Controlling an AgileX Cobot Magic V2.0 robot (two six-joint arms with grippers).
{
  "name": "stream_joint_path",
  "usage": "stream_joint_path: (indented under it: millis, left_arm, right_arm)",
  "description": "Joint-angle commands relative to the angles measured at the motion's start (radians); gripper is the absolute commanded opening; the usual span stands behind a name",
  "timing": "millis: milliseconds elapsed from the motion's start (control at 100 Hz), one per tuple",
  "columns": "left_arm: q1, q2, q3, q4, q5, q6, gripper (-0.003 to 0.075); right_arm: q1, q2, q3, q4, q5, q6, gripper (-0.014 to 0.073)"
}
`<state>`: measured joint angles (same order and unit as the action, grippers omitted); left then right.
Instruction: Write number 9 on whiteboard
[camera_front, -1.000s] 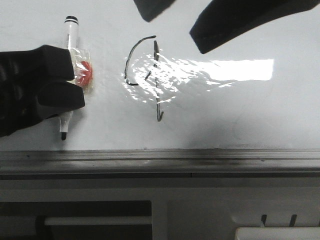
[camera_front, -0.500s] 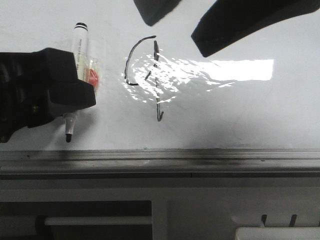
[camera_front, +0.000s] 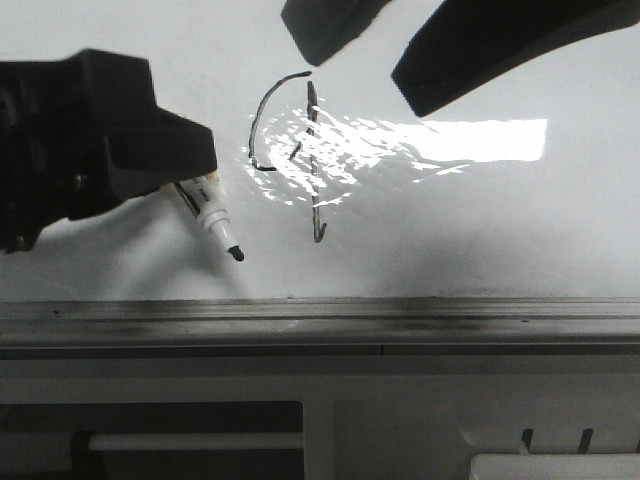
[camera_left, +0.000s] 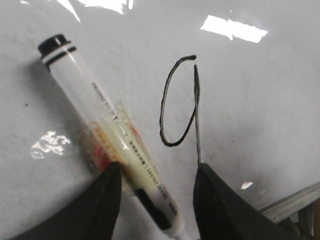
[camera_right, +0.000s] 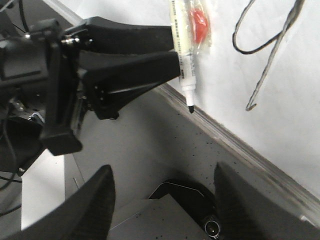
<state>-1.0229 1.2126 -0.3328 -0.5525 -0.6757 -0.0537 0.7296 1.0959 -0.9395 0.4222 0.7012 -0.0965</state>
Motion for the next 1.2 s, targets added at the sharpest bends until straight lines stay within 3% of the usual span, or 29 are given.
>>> stream_joint_path:
  millis: [0,220,480,670,870,990,1190]
  left_arm:
    - [-0.007,-0.06,-0.024,0.024,-0.083,0.045,0.0309]
    - [-0.007,-0.208,-0.023,-0.037,0.016,0.146,0.0309]
    - [-0.005,-0.364,-0.02,-0.03,0.13,0.222,0.0262]
    - [-0.005,-0.481,0.009,0.026,0.174,0.321,-0.0018]
    - [-0.005,-0.613,0.122,0.028,0.189,0.35,-0.002]
    - [-0.005,-0.699,0.19,0.026,0.189,0.35,-0.002]
    - [-0.005,-0.782,0.256,0.025,0.191,0.35,-0.002]
  right_arm:
    - [0.0,-0.042,-0.033,-0.014,-0.067,-0.009,0.0318]
    - [0.0,-0.149,-0.002,-0.046,-0.175,-0.009,-0.0079]
    - [0.0,-0.347,0.181,-0.09,-0.346,-0.009,-0.0069]
    - [0.0,-0.542,0.38,-0.172,-0.507,-0.009,-0.0069]
    - [0.0,-0.733,0.572,-0.254,-0.628,-0.009,-0.0069]
    - [0.0,-0.825,0.634,-0.319,-0.627,-0.011,-0.0069]
    - [0.0,-0.896,0.673,-0.314,-0.602,-0.011,-0.0069]
